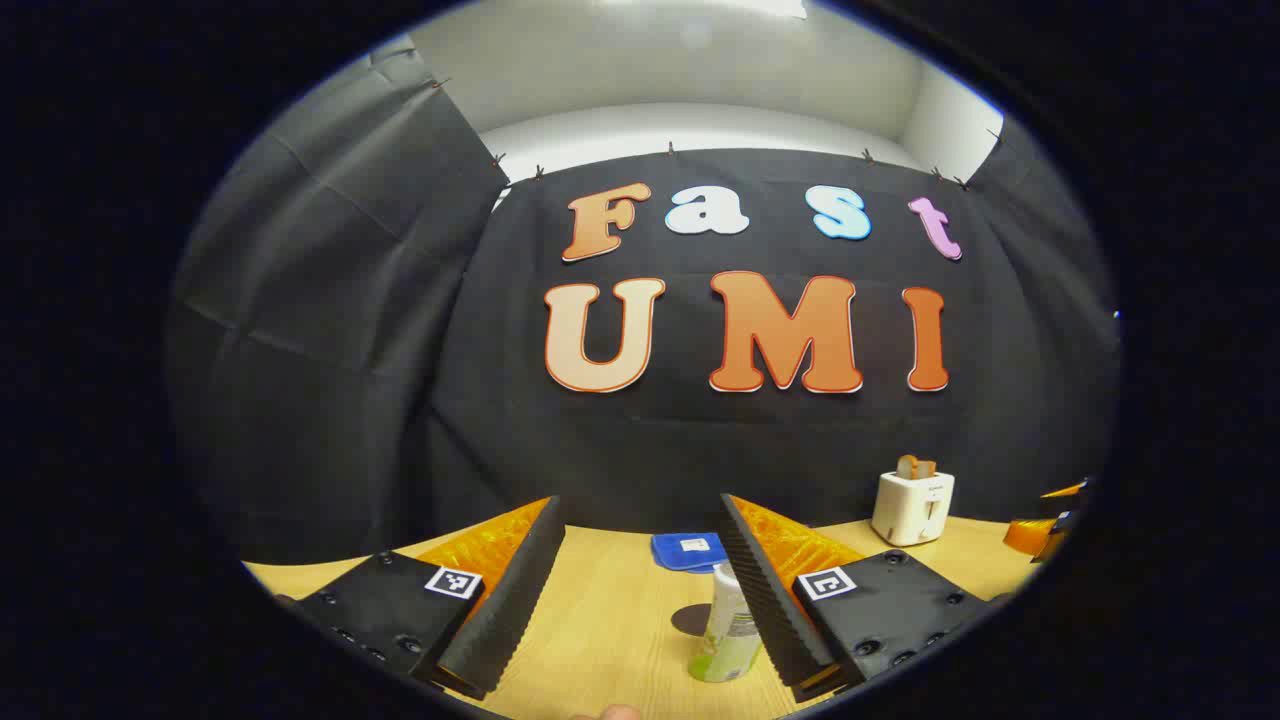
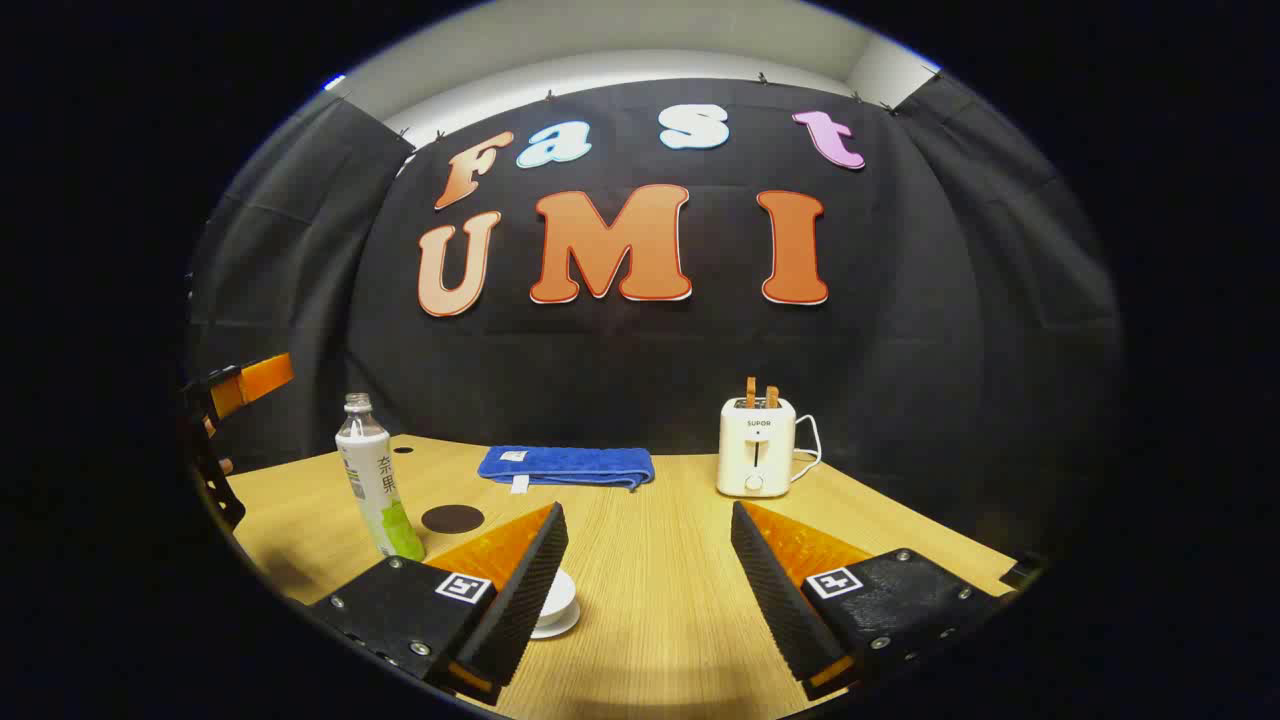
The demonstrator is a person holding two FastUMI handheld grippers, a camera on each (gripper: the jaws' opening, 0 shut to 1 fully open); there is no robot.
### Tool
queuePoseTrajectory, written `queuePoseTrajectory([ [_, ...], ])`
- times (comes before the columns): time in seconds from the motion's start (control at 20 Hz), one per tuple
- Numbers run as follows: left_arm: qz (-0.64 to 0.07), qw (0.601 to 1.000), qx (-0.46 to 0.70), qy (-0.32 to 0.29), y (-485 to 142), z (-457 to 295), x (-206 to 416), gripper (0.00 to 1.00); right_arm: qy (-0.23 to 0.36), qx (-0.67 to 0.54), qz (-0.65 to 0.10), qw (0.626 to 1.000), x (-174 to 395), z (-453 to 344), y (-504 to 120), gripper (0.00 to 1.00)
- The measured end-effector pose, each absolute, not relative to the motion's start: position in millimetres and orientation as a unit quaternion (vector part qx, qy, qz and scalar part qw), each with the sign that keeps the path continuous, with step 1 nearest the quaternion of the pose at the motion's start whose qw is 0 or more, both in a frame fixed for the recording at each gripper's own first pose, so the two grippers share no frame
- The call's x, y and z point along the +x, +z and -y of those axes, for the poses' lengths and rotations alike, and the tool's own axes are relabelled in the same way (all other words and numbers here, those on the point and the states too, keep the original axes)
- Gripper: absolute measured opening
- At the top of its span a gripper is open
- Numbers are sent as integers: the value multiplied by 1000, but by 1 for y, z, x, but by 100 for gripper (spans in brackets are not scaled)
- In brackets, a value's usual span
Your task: Open the teacup lid with one hand, grasp the water bottle and pour water into the teacup with the other hand; after pouring, place the water bottle on the coaster and then close the teacup lid.
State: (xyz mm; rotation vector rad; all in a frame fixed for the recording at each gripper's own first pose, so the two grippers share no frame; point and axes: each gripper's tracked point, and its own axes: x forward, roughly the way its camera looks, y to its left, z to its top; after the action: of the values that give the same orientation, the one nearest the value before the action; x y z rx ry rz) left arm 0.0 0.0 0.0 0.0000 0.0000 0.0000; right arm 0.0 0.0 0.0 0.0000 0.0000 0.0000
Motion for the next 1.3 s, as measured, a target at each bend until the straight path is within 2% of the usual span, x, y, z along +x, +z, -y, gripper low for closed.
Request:
queuePoseTrajectory([
  [0.3,-8,1000,4,9,-2,-17,-7,100,1,19,-1,1000,5,-9,-1,98],
  [0.5,-32,999,12,16,-27,-23,-9,99,9,25,-5,1000,10,-18,-6,98],
  [1.3,-51,999,10,-8,-43,-12,-6,99,23,-19,-47,998,28,-52,-43,98],
])
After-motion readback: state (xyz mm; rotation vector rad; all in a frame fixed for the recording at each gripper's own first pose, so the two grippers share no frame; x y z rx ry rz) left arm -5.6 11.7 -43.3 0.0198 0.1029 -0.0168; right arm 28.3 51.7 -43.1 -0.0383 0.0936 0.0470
